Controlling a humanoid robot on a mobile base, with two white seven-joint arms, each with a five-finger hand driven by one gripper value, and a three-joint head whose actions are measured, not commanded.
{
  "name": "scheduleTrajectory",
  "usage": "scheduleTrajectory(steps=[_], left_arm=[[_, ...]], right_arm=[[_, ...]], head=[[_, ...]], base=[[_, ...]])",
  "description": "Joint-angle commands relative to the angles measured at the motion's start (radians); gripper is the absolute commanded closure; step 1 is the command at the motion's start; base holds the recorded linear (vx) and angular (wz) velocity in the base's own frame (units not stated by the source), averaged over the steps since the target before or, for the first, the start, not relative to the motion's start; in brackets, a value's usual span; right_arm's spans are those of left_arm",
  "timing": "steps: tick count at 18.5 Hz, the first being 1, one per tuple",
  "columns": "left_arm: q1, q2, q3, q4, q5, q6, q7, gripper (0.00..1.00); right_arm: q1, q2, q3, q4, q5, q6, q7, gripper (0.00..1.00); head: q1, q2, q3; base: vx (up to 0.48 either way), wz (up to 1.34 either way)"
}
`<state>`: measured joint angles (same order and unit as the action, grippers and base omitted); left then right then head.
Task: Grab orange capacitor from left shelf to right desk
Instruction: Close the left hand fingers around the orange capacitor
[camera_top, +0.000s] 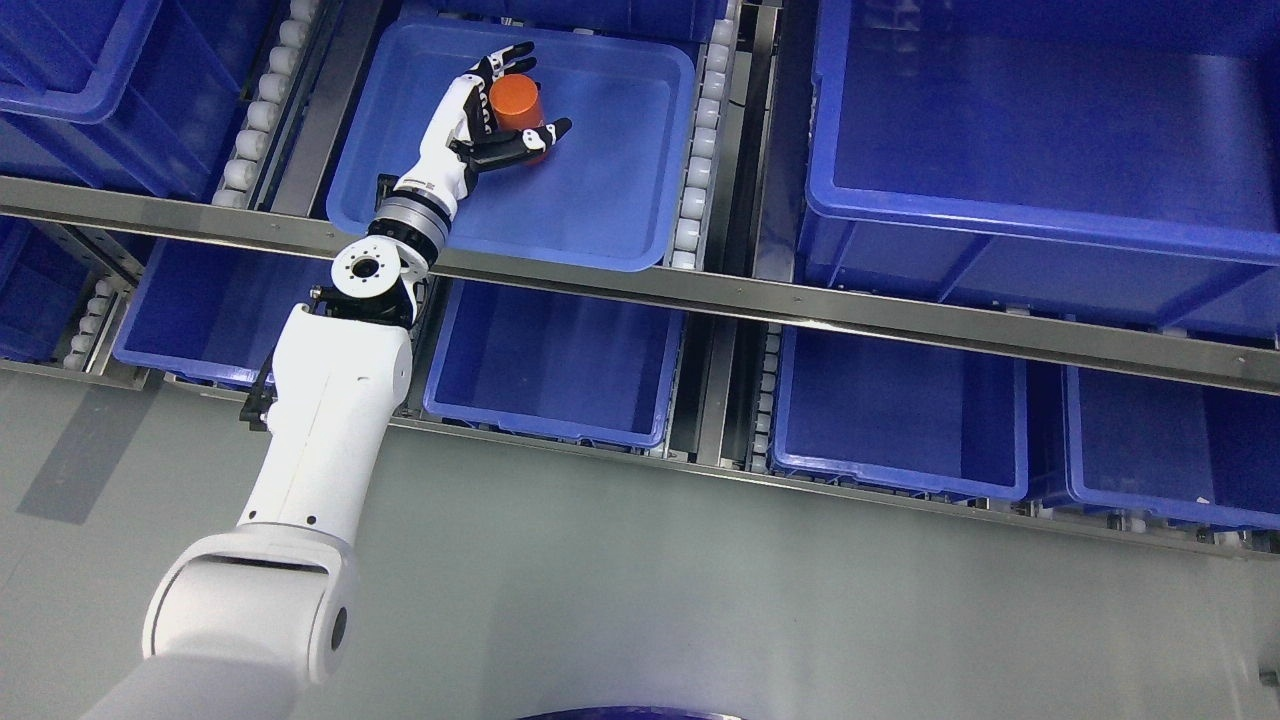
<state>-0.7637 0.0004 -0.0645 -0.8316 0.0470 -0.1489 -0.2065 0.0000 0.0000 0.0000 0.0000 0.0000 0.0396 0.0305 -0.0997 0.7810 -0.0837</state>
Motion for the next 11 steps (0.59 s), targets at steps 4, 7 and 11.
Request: scheduleTrajectory(steps=[4,7,11], left_arm=[[-0.013,0.017,0.023,0.085,0.004,-0.069,-0.002,0.73],[-0.009,0.017,0.029,0.086,0.010,-0.135,-0.002,1.00],[-0.014,0.017,0.043,0.039,0.062,-0.158,-0.001,1.00]], right_arm=[[0.034,-0.017,-0.011,-0.023,0.000,0.000,0.000,0.00],[0.034,-0.017,-0.011,-0.023,0.000,0.000,0.000,0.00],[0.034,-0.017,-0.011,-0.023,0.000,0.000,0.000,0.00]], head=[[0.0000,0.000,0.000],[0.0000,0.000,0.000],[0.0000,0.000,0.000]], base=[[0.000,0.00],[0.000,0.00],[0.000,0.00]])
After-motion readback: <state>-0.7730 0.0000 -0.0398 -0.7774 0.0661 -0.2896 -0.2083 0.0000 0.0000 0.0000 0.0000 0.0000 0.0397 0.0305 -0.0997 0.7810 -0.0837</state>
